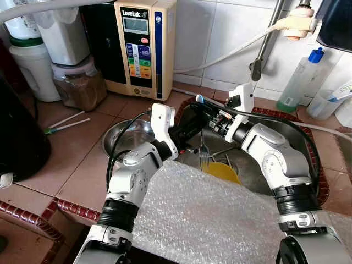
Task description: Kitchen organization
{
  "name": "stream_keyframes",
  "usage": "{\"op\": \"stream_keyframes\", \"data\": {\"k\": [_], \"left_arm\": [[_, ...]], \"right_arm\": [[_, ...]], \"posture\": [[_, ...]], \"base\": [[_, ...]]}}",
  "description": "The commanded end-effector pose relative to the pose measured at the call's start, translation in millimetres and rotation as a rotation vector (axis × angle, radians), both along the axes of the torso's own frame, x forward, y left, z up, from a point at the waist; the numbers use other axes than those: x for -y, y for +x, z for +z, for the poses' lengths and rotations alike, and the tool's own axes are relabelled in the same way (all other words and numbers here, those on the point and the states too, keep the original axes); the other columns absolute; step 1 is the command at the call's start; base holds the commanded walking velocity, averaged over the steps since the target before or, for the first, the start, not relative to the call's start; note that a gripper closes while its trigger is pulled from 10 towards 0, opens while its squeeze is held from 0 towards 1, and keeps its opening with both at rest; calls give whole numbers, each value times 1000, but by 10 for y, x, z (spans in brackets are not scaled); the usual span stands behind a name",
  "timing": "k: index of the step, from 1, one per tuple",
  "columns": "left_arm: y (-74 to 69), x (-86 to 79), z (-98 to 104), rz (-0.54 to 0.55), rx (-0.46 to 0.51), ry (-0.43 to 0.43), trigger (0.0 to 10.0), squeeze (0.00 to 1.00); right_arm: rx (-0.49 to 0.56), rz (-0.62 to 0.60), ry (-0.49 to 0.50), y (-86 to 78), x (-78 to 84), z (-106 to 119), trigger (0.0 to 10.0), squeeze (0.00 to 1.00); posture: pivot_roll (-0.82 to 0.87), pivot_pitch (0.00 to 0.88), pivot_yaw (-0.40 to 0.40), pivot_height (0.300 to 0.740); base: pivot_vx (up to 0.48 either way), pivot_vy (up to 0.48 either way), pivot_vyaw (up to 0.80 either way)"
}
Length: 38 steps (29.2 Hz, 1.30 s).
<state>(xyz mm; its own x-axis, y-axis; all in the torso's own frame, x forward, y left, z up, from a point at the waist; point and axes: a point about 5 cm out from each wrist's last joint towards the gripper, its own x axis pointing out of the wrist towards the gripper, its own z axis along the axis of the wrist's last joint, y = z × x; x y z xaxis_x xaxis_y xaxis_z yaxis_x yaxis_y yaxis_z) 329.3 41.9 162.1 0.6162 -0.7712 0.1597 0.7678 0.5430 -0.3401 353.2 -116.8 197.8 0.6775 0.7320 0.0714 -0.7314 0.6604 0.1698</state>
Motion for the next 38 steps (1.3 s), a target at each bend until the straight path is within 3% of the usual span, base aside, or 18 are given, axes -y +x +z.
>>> {"op": "stream_keyframes", "data": {"k": [1, 13, 19, 26, 29, 33, 37, 38], "left_arm": [[-83, 158, 150, -82, 95, -15, 10000, 1000], [-63, 140, 133, -53, 101, 0, 10000, 1000], [-63, 131, 101, -39, 102, 33, 10000, 1000], [-32, 79, 47, 7, 105, 85, 10000, 1000], [-17, 53, 12, 27, 122, 136, 10000, 1000], [-13, 42, -6, 36, 121, 151, 10000, 1000], [-14, 36, -39, 39, 130, 190, 10000, 1000], [-22, 42, -53, 30, 138, 211, 10000, 1000]], "right_arm": [[-22, -101, -27, 62, 141, -33, 0, 0], [-12, -114, -26, 76, 159, -26, 0, 0], [73, -169, -42, 110, 196, 66, 0, 0], [171, -349, -147, 245, 340, 148, 0, 0], [174, -430, -209, 293, 414, 90, 0, 0], [179, -443, -235, 299, 424, 49, 0, 0], [159, -489, -307, 316, 449, -179, 0, 0], [133, -522, -330, 322, 481, -280, 2824, 0]], "posture": [[69, 0, -4, 740], [71, 0, -4, 740], [71, 0, -7, 740], [80, 0, -11, 740], [80, 0, -11, 740], [80, 0, -10, 740], [82, 0, -12, 740], [82, 0, -12, 740]], "base": [[0, 0, 0], [0, 0, 0], [0, 0, 0], [0, 0, 0], [0, 0, 0], [0, 0, 0], [0, 0, 0], [0, 0, 0]]}}
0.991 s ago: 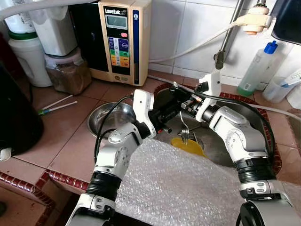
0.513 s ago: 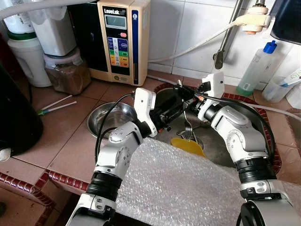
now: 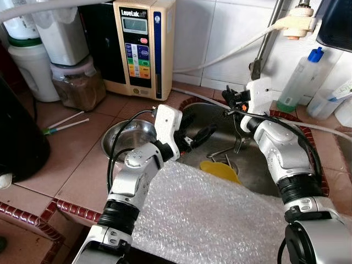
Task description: Kitchen organization
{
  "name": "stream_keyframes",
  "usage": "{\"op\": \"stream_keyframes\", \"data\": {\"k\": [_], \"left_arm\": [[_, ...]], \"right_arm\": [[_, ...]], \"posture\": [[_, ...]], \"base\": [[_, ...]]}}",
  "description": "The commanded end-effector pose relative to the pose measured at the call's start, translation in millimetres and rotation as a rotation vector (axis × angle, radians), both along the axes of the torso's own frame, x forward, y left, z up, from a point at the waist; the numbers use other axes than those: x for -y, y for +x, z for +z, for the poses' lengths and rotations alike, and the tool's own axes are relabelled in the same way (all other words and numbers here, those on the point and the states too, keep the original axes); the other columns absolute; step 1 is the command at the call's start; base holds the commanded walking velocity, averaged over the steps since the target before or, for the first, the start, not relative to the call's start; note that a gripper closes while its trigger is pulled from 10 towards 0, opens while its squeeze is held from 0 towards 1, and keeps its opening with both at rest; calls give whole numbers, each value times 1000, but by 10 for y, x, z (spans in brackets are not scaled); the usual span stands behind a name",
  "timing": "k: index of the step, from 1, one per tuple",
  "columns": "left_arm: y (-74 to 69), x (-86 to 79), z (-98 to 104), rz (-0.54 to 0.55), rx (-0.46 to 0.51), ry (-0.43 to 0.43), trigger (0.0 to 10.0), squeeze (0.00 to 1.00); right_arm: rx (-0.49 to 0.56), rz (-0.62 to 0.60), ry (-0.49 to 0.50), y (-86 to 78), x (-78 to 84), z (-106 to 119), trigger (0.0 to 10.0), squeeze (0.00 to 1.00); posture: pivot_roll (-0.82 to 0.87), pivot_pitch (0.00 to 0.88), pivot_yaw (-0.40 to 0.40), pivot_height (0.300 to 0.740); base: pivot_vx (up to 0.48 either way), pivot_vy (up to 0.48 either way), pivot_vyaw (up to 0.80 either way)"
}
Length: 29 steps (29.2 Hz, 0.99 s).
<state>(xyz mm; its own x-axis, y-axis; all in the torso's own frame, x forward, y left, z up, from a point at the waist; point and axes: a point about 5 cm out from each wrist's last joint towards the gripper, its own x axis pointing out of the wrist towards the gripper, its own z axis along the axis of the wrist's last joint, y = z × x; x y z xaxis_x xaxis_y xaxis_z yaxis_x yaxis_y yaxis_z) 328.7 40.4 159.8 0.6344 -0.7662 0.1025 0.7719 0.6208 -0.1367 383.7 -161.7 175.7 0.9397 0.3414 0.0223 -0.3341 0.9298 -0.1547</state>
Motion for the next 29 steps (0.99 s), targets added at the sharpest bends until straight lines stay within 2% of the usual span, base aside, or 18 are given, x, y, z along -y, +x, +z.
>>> {"op": "stream_keyframes", "data": {"k": [1, 2, 3, 6, 7, 8, 11, 17, 22, 24, 29], "left_arm": [[-17, 27, -30, -14, 7, 34, 10000, 1000], [-22, 31, -34, -19, 6, 36, 10000, 1000], [-29, 42, -44, -27, 1, 37, 10000, 1000], [-32, 48, -53, -30, 2, 44, 10000, 1000], [-35, 53, -65, -35, 3, 58, 10000, 1000], [-45, 60, -74, -49, -2, 64, 10000, 1000], [-68, 70, -96, -72, -4, 83, 10000, 1000], [-101, 74, -168, -104, -18, 129, 10000, 1000], [-86, 71, -170, -95, -18, 136, 10000, 1000], [-78, 65, -157, -88, -15, 136, 10000, 1000], [-78, 65, -157, -88, -15, 136, 10000, 1000]], "right_arm": [[-9, -39, -23, 17, 32, -59, 2824, 0], [-20, -52, -25, 16, 43, -101, 9608, 0], [-53, -84, -33, 9, 67, -212, 10000, 0], [-84, -102, -36, -1, 77, -300, 10000, 0], [-112, -124, -34, -16, 89, -380, 10000, 749], [-127, -125, -40, -24, 87, -426, 10000, 969], [-141, -133, -45, -36, 86, -487, 10000, 1000], [-161, -136, -33, -48, 75, -549, 10000, 1000], [-170, -152, -3, -52, 79, -574, 10000, 1000], [-164, -160, 38, -42, 82, -550, 10000, 1000], [-164, -160, 38, -42, 82, -550, 10000, 1000]], "posture": [[82, 0, -12, 740], [85, 0, -12, 740], [85, 0, -13, 740], [89, 0, -14, 740], [90, 0, -15, 740], [93, 0, -15, 740], [94, 0, -15, 740], [94, 0, -13, 740], [97, 0, -14, 740], [97, 0, -13, 740], [97, 0, -13, 740]], "base": [[0, 0, 0], [0, 0, 0], [0, 0, 0], [0, 0, 0], [0, 0, 0], [0, 0, 0], [0, 0, 0], [0, 0, 0], [0, 0, 0], [0, 0, 0], [0, 0, 0]]}}
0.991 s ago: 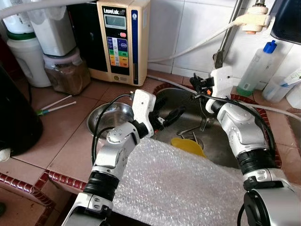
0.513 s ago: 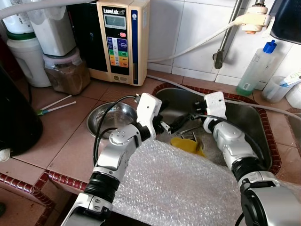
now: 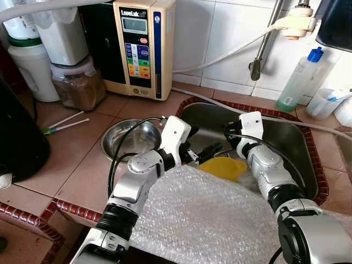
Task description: Kitchen organization
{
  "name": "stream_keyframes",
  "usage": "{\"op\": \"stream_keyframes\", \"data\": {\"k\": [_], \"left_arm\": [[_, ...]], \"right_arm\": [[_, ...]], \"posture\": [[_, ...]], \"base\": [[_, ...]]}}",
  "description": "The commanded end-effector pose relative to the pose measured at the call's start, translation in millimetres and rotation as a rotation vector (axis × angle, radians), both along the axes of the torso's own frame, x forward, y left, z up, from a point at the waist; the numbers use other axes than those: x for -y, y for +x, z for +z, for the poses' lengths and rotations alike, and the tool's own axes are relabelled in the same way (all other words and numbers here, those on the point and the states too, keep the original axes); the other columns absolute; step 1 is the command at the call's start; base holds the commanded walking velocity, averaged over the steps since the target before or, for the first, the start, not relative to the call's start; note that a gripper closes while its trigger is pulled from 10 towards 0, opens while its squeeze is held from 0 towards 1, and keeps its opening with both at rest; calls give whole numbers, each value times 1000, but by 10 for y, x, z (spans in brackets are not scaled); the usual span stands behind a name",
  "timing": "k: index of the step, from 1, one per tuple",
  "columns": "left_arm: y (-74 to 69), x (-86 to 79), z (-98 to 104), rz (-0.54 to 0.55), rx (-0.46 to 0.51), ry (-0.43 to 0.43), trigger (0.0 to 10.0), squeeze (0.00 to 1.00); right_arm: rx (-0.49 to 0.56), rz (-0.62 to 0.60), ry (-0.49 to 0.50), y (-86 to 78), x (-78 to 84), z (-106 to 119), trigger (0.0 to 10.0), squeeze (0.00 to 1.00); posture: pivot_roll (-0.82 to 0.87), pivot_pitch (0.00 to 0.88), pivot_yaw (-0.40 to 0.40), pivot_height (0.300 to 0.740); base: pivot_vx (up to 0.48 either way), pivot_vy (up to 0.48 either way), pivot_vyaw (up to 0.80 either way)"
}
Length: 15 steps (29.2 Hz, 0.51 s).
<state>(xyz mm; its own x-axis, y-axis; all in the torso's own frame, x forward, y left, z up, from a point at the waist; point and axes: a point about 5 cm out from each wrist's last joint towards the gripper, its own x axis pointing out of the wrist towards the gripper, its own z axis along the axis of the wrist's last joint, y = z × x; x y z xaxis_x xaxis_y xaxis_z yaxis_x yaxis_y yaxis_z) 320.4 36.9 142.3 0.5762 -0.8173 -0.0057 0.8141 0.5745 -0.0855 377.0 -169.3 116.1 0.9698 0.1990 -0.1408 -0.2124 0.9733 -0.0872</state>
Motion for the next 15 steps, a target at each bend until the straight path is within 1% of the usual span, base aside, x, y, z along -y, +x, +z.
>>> {"op": "stream_keyframes", "data": {"k": [1, 15], "left_arm": [[5, 30, 18, -14, 9, 18, 10000, 1000], [5, 30, 18, -14, 9, 18, 10000, 1000]], "right_arm": [[13, -12, 16, 25, 6, 46, 10000, 1000], [13, -12, 16, 25, 6, 46, 10000, 1000]], "posture": [[97, 0, -13, 740], [97, 0, -13, 740]], "base": [[0, 0, 0], [0, 0, 0]]}}
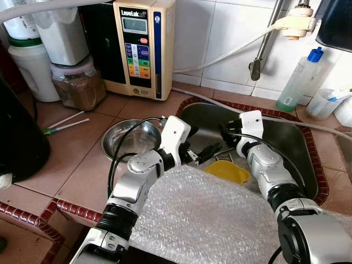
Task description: Kitchen organization
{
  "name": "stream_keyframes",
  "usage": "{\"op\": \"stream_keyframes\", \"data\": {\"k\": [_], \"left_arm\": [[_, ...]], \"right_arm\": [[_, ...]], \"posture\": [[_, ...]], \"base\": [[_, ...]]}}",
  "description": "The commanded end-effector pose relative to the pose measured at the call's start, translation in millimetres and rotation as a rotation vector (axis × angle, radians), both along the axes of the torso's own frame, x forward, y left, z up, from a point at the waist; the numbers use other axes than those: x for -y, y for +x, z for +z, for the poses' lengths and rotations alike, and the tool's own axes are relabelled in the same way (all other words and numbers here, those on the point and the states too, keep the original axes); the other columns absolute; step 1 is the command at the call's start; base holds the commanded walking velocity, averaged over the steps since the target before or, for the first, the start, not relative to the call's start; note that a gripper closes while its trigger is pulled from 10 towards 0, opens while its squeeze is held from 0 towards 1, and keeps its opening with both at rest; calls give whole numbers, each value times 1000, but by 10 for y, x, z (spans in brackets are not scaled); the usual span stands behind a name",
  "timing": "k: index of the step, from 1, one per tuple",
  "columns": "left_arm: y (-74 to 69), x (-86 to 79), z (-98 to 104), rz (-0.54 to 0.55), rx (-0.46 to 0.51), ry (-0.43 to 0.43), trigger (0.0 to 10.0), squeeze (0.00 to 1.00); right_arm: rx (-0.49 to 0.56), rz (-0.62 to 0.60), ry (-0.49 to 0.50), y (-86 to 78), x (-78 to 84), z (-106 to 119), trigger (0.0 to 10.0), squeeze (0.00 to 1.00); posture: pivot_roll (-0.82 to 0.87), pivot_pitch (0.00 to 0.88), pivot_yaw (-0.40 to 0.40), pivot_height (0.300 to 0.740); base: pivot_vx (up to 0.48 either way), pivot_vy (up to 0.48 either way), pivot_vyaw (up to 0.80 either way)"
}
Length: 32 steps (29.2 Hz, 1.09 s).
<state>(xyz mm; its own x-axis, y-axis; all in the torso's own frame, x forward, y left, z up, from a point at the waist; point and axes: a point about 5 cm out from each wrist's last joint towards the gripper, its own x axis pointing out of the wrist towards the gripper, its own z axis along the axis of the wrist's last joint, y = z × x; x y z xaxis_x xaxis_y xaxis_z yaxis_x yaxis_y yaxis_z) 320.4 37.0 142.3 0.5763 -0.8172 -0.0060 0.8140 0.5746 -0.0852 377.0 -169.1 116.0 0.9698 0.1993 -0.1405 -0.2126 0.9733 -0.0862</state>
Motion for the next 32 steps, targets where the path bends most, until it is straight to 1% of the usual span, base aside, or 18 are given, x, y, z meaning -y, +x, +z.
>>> {"op": "stream_keyframes", "data": {"k": [1, 10, 11, 12, 14, 22, 23, 24, 26, 27, 28, 29, 30, 31, 32], "left_arm": [[5, 31, 18, -14, 9, 17, 10000, 1000], [5, 31, 18, -14, 9, 17, 10000, 1000], [14, 23, 23, -2, 13, 23, 10000, 1000], [211, -173, 118, 218, 36, 8, 10000, 1000], [444, -487, 260, 540, 58, -27, 10000, 1000], [469, -513, 296, 571, 65, -30, 10000, 1000], [511, -564, 341, 654, 92, -15, 10000, 1000], [511, -564, 341, 654, 92, -15, 10000, 1000], [564, -667, 381, 771, 106, 11, 10000, 1000], [595, -773, 378, 856, 87, 38, 10000, 1000], [632, -980, 390, 987, 48, 31, 10000, 1000], [641, -1076, 407, 1031, 46, 28, 10000, 1000], [640, -1143, 422, 1062, 66, 53, 10000, 0], [640, -1143, 422, 1062, 66, 53, 10000, 0], [638, -1257, 420, 1115, 66, 82, 10000, 0]], "right_arm": [[13, -12, 15, 25, 8, 47, 10000, 1000], [13, -12, 15, 25, 8, 47, 10000, 1000], [23, -19, 31, 33, 11, 65, 10000, 1000], [122, 60, 72, 48, -123, 253, 10000, 1000], [275, 164, 120, 14, -291, 559, 10000, 1000], [304, 144, 126, 6, -267, 613, 10000, 1000], [307, 148, 133, -19, -272, 629, 10000, 1000], [307, 148, 133, -19, -272, 629, 10000, 1000], [312, 157, 140, -49, -282, 656, 10000, 1000], [314, 169, 144, -62, -292, 670, 10000, 1000], [315, 210, 160, -88, -330, 698, 10000, 1000], [312, 250, 172, -111, -368, 712, 10000, 1000], [306, 302, 181, -140, -414, 724, 10000, 1000], [306, 302, 181, -140, -414, 724, 10000, 1000], [295, 416, 192, -220, -510, 758, 10000, 1000]], "posture": [[97, 0, -13, 740], [97, 0, -13, 740], [97, 0, -13, 740], [84, 0, -8, 740], [85, 0, -7, 740], [84, 0, -4, 740], [84, 0, -2, 740], [84, 0, -2, 740], [83, 0, 1, 740], [84, 0, 4, 740], [85, 0, 4, 740], [87, 0, 4, 740], [90, 0, 5, 740], [90, 0, 5, 740], [92, 0, 5, 740]], "base": [[0, 0, 0], [0, 0, 0], [0, 0, 0], [0, 0, 0], [0, 0, 0], [0, 0, 0], [0, 0, 0], [0, 0, 0], [0, 0, 0], [0, 0, 0], [0, 0, 0], [0, 0, 0], [0, 0, 0], [0, 0, 0], [0, 0, 0]]}}
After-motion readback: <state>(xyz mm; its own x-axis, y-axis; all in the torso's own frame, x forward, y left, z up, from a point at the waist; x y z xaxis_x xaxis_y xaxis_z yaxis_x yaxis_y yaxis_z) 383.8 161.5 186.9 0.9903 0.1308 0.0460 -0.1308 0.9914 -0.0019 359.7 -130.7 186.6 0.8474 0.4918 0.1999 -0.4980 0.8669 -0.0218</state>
